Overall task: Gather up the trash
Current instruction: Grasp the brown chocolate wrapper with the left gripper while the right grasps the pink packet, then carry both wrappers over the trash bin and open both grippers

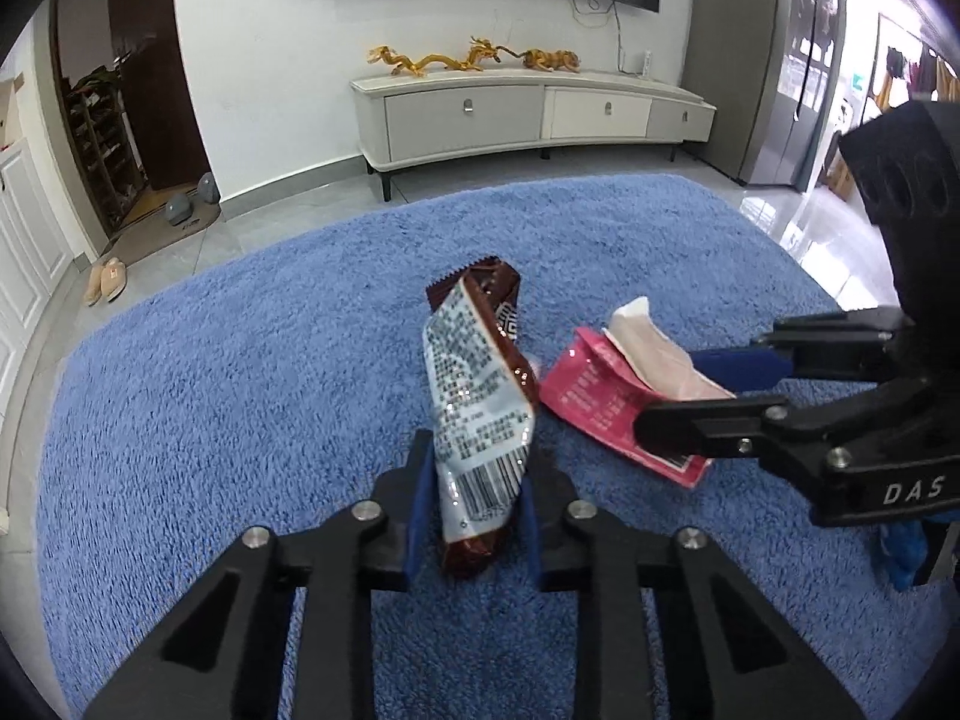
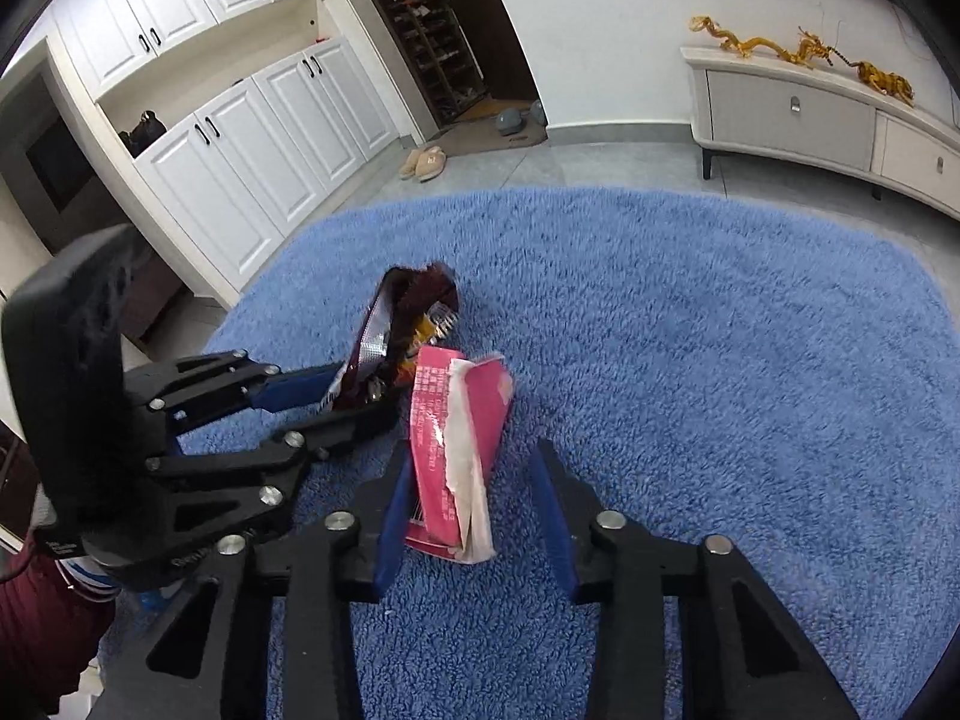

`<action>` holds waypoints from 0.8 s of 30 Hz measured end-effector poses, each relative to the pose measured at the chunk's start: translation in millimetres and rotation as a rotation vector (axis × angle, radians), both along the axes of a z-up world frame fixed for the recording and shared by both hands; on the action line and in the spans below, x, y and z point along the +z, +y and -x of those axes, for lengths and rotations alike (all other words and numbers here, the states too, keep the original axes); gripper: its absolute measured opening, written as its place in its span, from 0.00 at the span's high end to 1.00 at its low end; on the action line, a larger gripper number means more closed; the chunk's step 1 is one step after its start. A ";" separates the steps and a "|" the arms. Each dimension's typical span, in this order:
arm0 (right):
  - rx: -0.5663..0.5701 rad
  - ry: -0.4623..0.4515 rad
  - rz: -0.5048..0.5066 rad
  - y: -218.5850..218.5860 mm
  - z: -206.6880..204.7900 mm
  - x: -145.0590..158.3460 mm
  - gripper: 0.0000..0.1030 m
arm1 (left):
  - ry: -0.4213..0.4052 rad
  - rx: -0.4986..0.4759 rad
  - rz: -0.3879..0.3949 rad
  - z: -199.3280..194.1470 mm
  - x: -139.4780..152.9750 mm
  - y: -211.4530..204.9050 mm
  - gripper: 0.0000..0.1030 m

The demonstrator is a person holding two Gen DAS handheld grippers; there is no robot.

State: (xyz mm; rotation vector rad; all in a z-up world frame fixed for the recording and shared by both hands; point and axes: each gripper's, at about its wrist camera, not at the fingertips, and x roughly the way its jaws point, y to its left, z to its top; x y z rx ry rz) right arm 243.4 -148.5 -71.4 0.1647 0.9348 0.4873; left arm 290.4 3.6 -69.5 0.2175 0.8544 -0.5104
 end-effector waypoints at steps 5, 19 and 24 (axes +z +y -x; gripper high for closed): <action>0.004 -0.004 0.000 0.4 8.6 1.8 0.87 | 0.004 0.042 0.046 9.4 5.0 11.5 0.79; -0.089 -0.027 -0.066 -38.4 105.9 24.6 0.90 | -0.047 0.042 0.044 130.9 29.5 11.2 0.79; -0.143 -0.017 -0.069 -53.1 144.3 32.2 0.90 | -0.094 0.051 -0.004 181.2 40.5 7.7 0.79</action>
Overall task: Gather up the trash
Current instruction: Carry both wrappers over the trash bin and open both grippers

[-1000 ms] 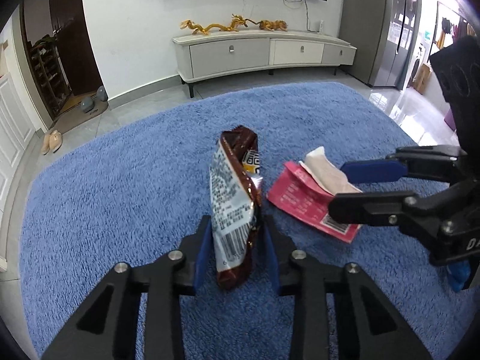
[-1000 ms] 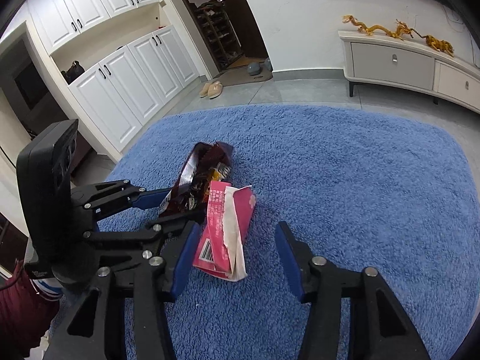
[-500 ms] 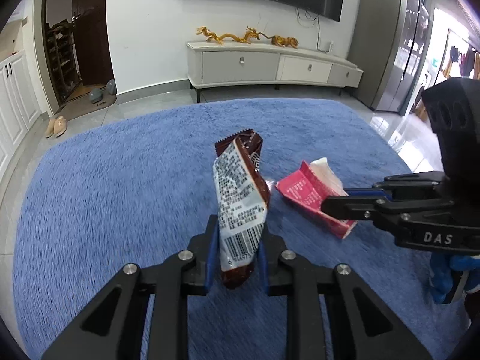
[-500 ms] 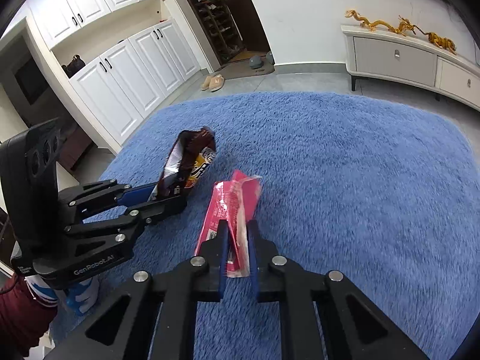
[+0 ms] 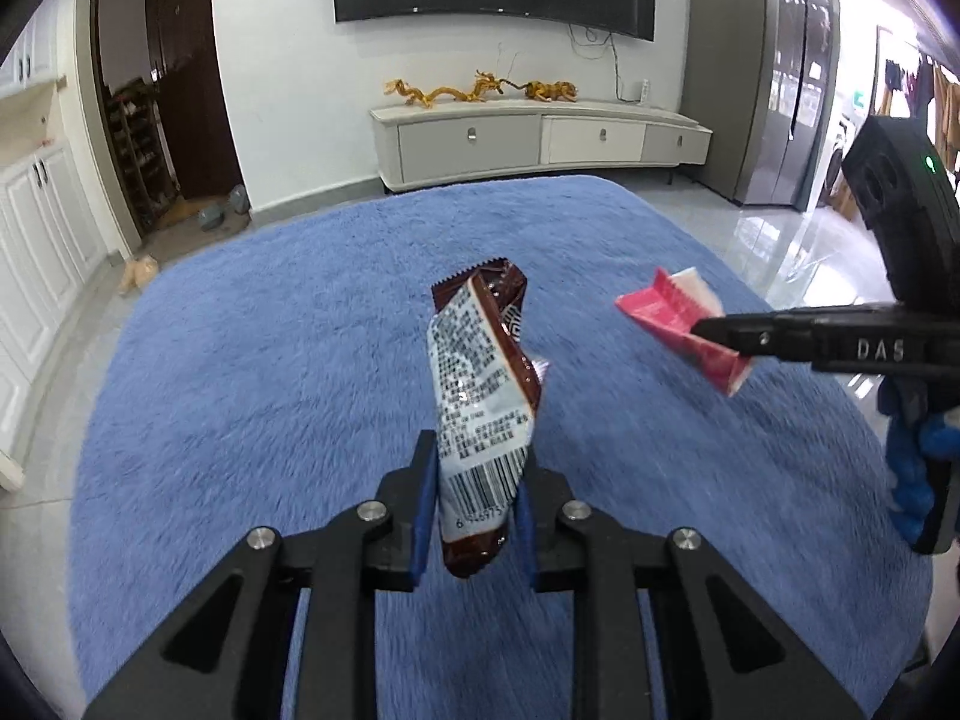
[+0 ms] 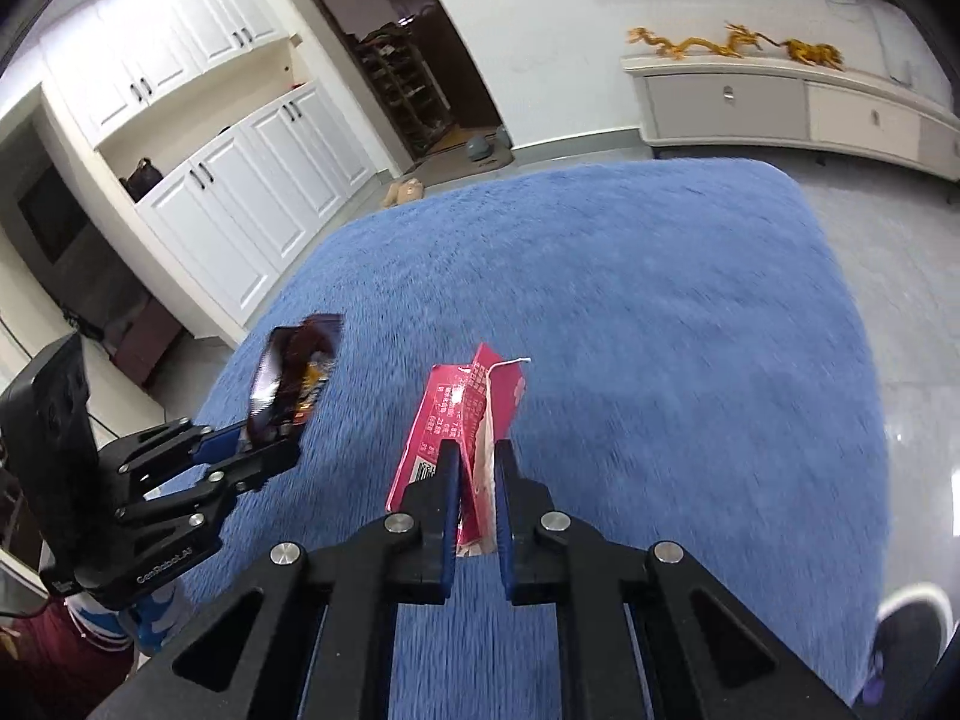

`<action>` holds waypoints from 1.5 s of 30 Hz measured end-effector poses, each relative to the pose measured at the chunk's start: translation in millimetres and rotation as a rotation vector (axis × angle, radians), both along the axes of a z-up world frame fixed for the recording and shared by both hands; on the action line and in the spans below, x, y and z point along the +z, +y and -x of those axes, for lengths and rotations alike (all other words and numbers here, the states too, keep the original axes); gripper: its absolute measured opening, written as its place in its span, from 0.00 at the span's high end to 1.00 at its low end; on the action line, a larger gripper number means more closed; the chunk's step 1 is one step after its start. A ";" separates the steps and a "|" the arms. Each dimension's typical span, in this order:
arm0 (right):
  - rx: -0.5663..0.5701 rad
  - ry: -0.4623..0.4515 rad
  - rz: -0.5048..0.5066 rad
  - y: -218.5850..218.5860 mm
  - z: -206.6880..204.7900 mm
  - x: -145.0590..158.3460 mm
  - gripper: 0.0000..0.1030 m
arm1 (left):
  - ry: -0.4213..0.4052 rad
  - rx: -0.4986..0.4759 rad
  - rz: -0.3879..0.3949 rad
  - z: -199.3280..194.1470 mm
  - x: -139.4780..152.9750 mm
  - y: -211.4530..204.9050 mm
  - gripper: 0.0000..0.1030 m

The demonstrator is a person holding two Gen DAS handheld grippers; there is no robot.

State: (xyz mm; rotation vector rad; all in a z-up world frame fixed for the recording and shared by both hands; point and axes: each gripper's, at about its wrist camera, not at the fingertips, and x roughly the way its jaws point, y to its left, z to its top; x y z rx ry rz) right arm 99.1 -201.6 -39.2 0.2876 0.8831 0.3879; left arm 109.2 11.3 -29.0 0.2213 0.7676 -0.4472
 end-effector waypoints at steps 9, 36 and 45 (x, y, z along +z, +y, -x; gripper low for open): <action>-0.037 -0.024 0.017 -3.8 46.7 19.8 0.90 | -0.098 0.025 -0.066 66.4 27.6 2.0 0.79; -0.371 -0.068 -0.008 -157.4 169.6 12.6 0.90 | -0.187 -0.166 -0.117 150.4 50.6 -136.6 0.79; -0.497 -0.041 -0.044 -214.5 198.6 -14.1 0.90 | -0.148 -0.298 -0.150 159.7 34.3 -210.2 0.79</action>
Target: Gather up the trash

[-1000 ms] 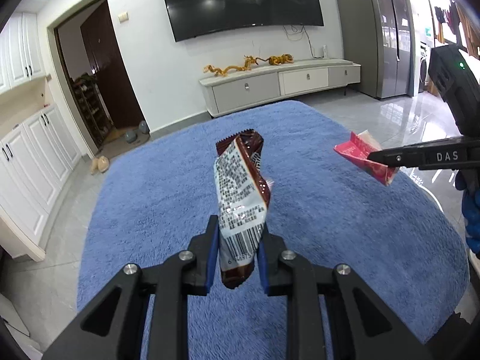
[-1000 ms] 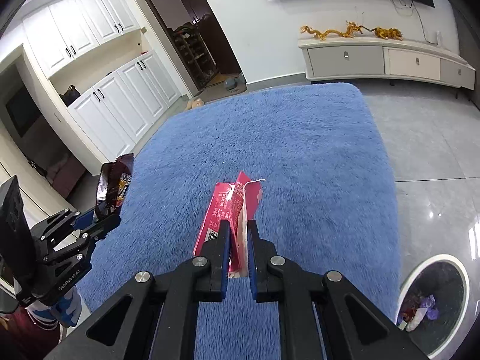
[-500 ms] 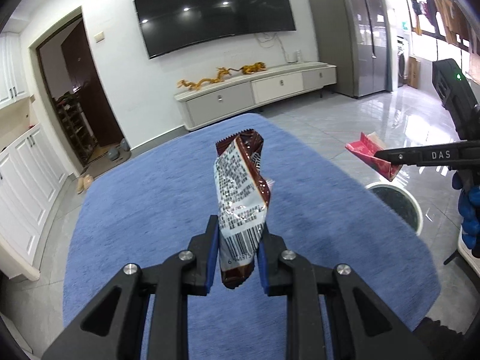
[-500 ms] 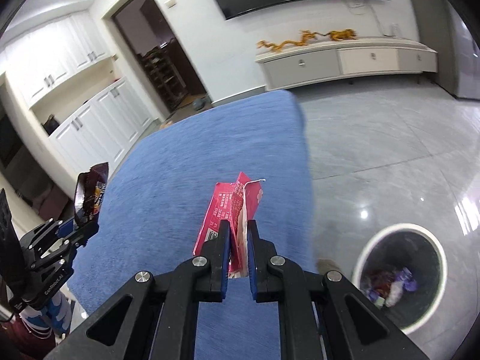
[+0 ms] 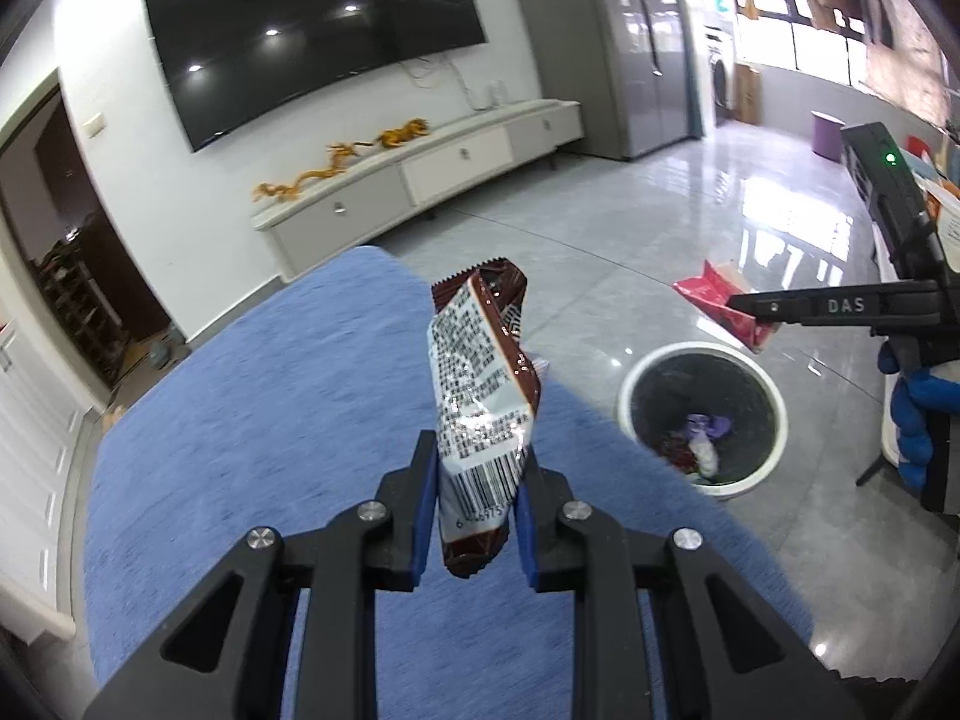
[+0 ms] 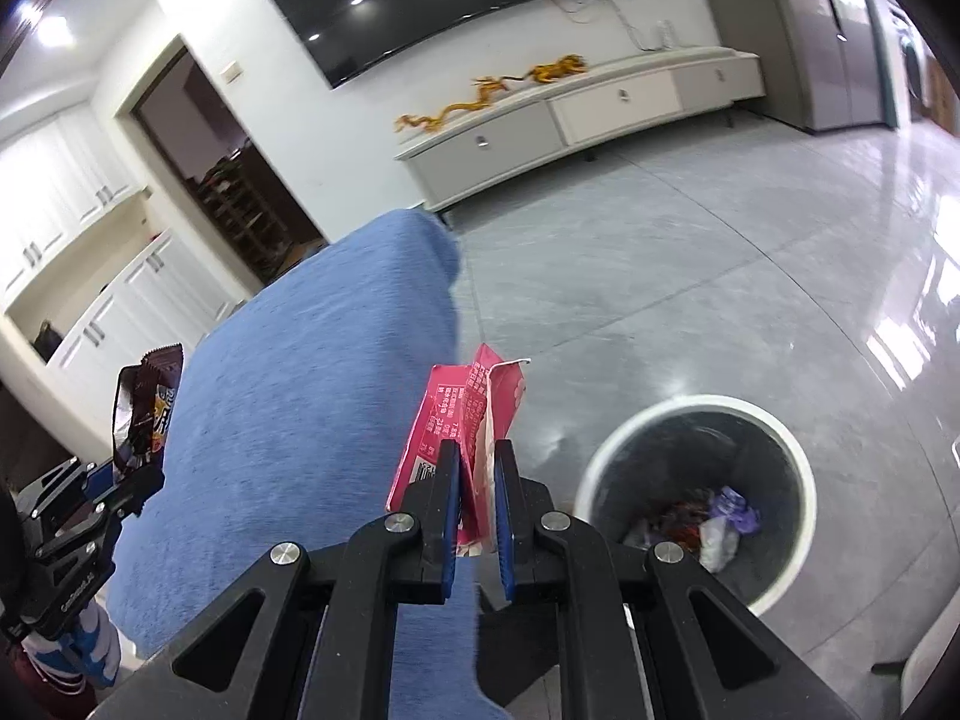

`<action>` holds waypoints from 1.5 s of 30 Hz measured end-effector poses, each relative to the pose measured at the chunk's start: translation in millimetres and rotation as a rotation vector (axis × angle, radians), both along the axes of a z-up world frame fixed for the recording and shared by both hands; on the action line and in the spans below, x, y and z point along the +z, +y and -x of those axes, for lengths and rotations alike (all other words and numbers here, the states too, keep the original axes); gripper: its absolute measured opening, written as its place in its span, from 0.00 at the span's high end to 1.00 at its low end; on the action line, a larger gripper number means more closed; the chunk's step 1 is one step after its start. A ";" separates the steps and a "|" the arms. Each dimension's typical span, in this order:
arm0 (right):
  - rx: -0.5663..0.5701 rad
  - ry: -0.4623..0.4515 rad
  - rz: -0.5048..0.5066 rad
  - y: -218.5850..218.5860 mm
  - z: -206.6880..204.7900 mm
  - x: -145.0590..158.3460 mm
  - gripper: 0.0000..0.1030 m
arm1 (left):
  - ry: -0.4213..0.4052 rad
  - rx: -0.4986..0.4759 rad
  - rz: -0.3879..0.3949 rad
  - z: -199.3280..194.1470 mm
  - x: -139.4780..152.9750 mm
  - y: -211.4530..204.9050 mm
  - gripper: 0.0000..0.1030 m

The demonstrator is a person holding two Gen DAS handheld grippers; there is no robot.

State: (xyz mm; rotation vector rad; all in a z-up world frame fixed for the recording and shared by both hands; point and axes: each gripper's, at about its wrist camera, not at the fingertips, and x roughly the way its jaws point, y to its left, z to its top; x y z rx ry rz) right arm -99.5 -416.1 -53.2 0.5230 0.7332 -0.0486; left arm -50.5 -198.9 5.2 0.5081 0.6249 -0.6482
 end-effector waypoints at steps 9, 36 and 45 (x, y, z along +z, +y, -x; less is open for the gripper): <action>-0.082 0.047 -0.047 -40.1 14.6 -33.2 0.90 | 0.133 -0.109 -0.032 -3.8 -25.9 -63.2 0.79; -0.271 0.164 -0.126 -114.8 20.4 -91.6 0.79 | 0.545 -0.197 0.022 -53.7 -89.8 -218.7 0.70; -0.304 0.176 -0.082 -114.7 27.8 -84.8 0.61 | 0.558 -0.170 0.104 -62.0 -86.5 -220.8 0.48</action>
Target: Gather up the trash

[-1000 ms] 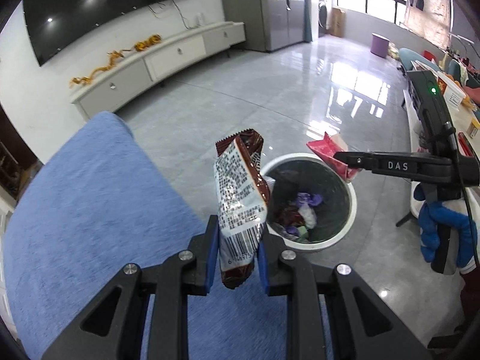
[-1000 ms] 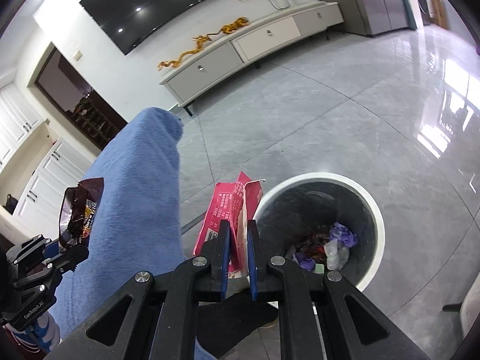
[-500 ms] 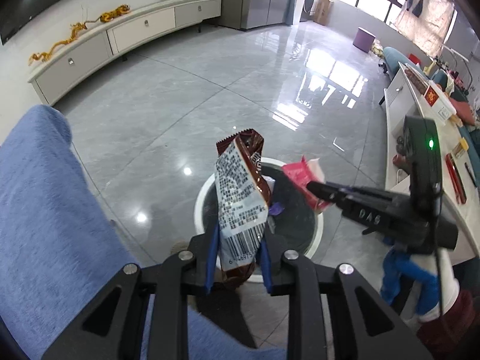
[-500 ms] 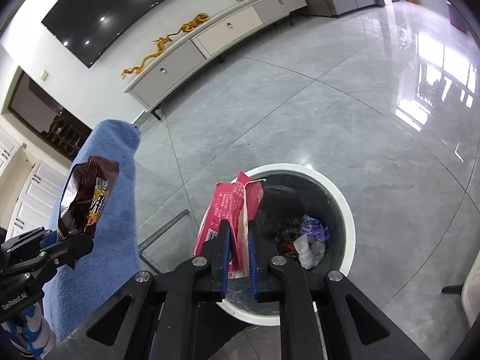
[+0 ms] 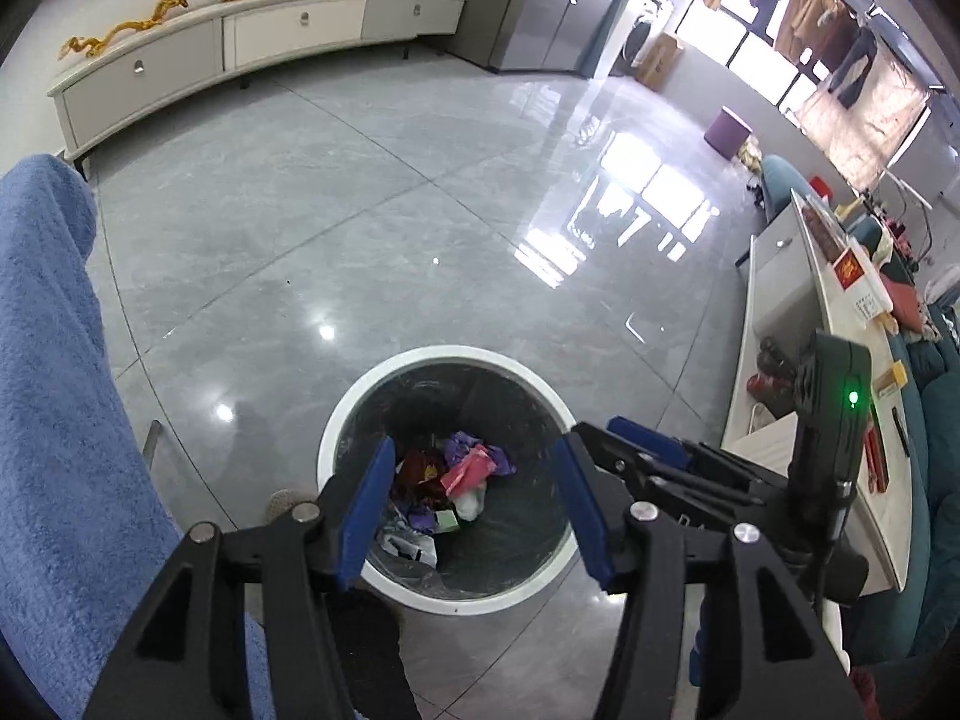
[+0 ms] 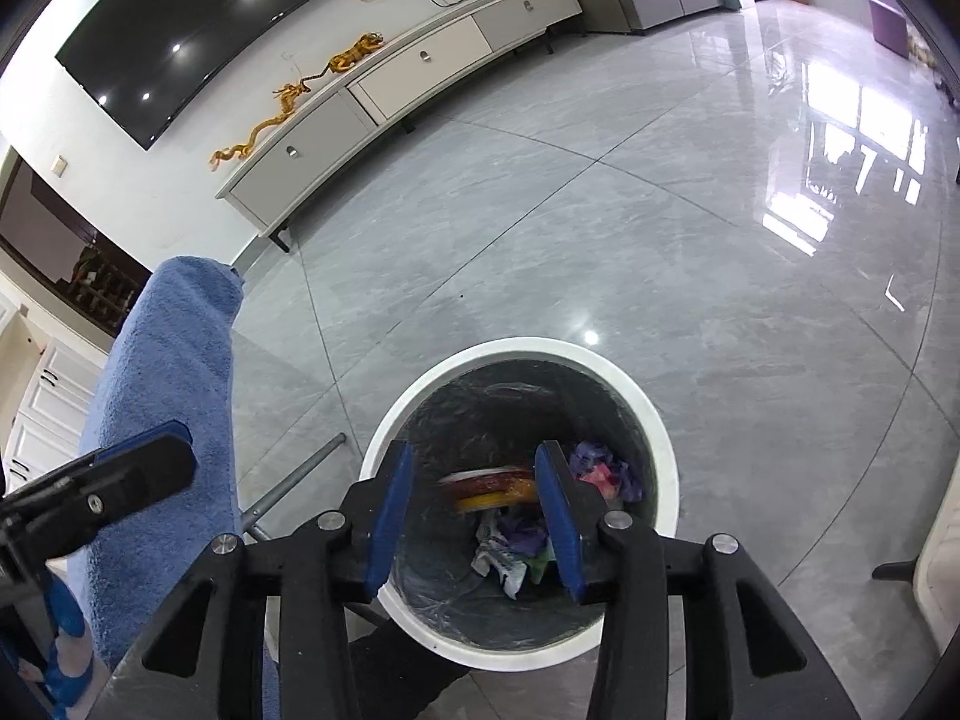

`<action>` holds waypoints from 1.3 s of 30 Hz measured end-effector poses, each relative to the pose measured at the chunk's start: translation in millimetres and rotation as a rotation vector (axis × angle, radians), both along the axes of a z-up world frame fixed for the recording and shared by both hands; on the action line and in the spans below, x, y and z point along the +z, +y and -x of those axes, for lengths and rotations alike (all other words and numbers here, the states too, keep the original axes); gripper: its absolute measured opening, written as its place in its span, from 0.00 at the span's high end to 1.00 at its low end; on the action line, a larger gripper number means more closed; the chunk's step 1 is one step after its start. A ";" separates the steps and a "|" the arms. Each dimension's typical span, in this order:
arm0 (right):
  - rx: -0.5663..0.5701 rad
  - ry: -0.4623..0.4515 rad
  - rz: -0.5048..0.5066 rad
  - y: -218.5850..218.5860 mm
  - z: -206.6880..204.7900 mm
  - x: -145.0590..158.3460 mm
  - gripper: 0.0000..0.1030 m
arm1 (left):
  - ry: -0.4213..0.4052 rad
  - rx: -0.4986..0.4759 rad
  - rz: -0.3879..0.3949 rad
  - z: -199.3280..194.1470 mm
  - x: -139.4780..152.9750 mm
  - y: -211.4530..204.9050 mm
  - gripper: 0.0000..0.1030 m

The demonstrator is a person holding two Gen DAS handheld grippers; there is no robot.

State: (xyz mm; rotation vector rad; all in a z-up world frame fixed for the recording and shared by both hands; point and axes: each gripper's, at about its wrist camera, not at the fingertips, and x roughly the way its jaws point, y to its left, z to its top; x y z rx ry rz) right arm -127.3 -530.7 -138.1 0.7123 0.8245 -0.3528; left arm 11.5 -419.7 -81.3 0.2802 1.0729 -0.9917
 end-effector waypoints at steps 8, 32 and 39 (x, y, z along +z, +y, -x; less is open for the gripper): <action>0.002 0.010 0.090 21.2 4.7 22.7 0.54 | -0.122 0.125 0.037 1.2 30.8 43.5 0.47; 0.251 -0.149 0.471 202.9 -8.7 122.5 0.24 | -0.476 0.620 0.086 45.5 105.9 275.9 0.35; 0.301 -0.204 0.513 240.6 -12.1 131.5 0.19 | -0.545 0.749 0.060 59.7 112.7 329.8 0.31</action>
